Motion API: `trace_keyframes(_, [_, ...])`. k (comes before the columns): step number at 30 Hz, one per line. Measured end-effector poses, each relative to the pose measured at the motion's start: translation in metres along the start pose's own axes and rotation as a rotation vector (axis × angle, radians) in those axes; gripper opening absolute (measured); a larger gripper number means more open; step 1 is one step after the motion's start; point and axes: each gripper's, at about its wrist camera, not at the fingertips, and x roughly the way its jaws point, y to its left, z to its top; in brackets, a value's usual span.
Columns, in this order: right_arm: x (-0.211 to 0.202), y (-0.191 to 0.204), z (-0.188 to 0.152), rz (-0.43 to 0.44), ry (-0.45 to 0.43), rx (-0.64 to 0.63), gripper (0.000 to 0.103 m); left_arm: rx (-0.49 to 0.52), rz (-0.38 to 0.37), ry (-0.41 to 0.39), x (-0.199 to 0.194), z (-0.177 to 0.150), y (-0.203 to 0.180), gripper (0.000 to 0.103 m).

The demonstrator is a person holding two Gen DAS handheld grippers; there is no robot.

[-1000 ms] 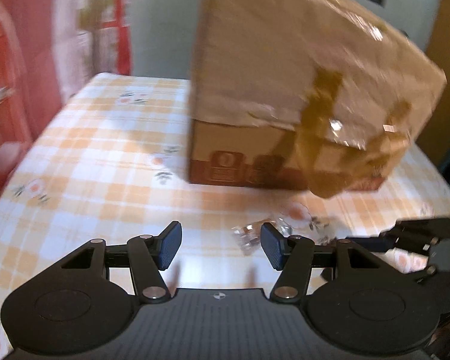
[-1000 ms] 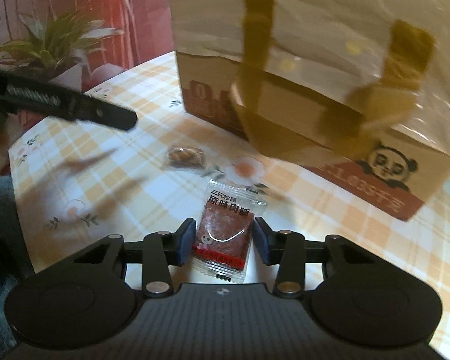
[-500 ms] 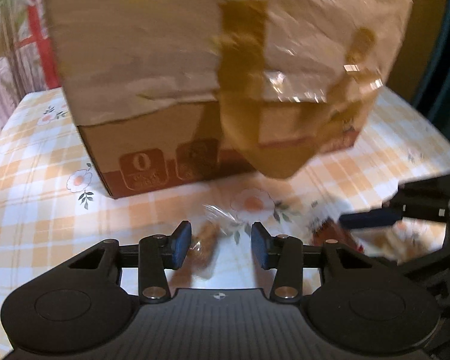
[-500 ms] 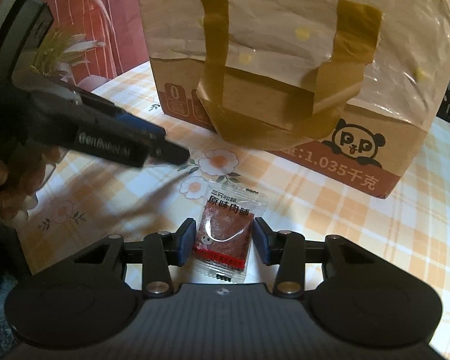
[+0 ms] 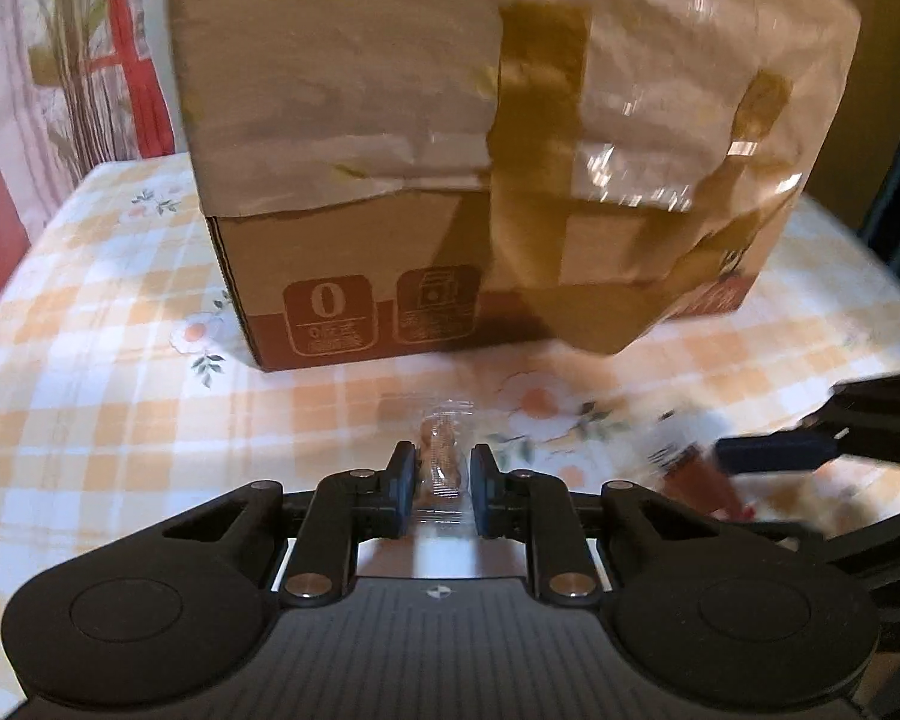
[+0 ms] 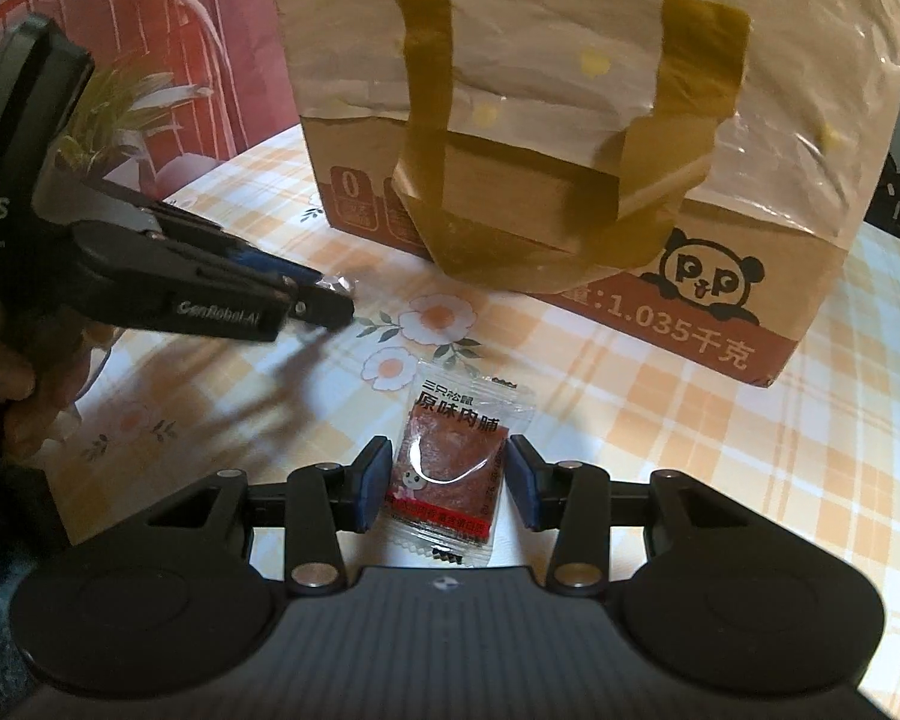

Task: Organize snacks
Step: 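Grasp the red meat-snack packet with the right tool while the left tool grasps the clear wrapped candy, then carry the clear candy with the left tool while the right tool carries the meat packet into the box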

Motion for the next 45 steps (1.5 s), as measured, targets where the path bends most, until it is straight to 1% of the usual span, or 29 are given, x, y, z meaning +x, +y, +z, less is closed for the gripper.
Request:
trace_keyframes(3, [-0.005,0.001,0.001,0.0,-0.018,-0.015,0.044,-0.001,0.03,-0.035,-0.015,-0.005,-0.003,0.021])
trace_keyframes(9, [-0.011,0.004,0.003,0.007,-0.046,-0.023,0.044,-0.091,0.026,-0.127,-0.048,-0.014,-0.004,0.021])
trace_keyframes(12, [-0.018,0.006,0.004,0.029,-0.082,-0.036,0.044,-0.112,0.029,-0.145,-0.057,-0.018,-0.008,0.021])
trace_keyframes(15, [-0.024,0.009,0.006,0.035,-0.114,-0.056,0.044,-0.121,0.01,-0.147,-0.063,-0.014,-0.007,0.021])
trace_keyframes(17, [-0.029,0.009,0.008,0.056,-0.141,-0.059,0.044,-0.137,0.002,-0.172,-0.073,-0.009,-0.003,0.021])
trace_keyframes(20, [-0.038,0.01,0.014,0.082,-0.182,-0.081,0.044,-0.145,0.013,-0.214,-0.092,0.0,0.002,0.021])
trace_keyframes(27, [-0.079,0.013,0.047,0.103,-0.354,-0.165,0.044,-0.144,0.033,-0.351,-0.132,0.034,0.009,0.021])
trace_keyframes(31, [-0.102,0.014,0.07,0.092,-0.44,-0.216,0.044,-0.118,0.039,-0.432,-0.151,0.061,0.006,0.021])
trace_keyframes(34, [-0.115,0.013,0.091,0.076,-0.494,-0.245,0.044,-0.092,0.052,-0.473,-0.158,0.085,0.0,0.021])
trace_keyframes(37, [-0.119,0.007,0.115,0.032,-0.521,-0.273,0.044,-0.09,0.042,-0.497,-0.156,0.111,-0.002,0.021])
trace_keyframes(40, [-0.118,-0.006,0.138,0.002,-0.539,-0.263,0.044,-0.09,0.024,-0.505,-0.149,0.132,-0.003,0.021])
trace_keyframes(43, [-0.11,-0.024,0.158,-0.025,-0.529,-0.225,0.044,-0.092,0.015,-0.489,-0.137,0.147,-0.004,0.021])
trace_keyframes(45, [-0.102,-0.035,0.17,-0.032,-0.507,-0.191,0.044,-0.092,0.018,-0.471,-0.125,0.154,-0.004,0.021])
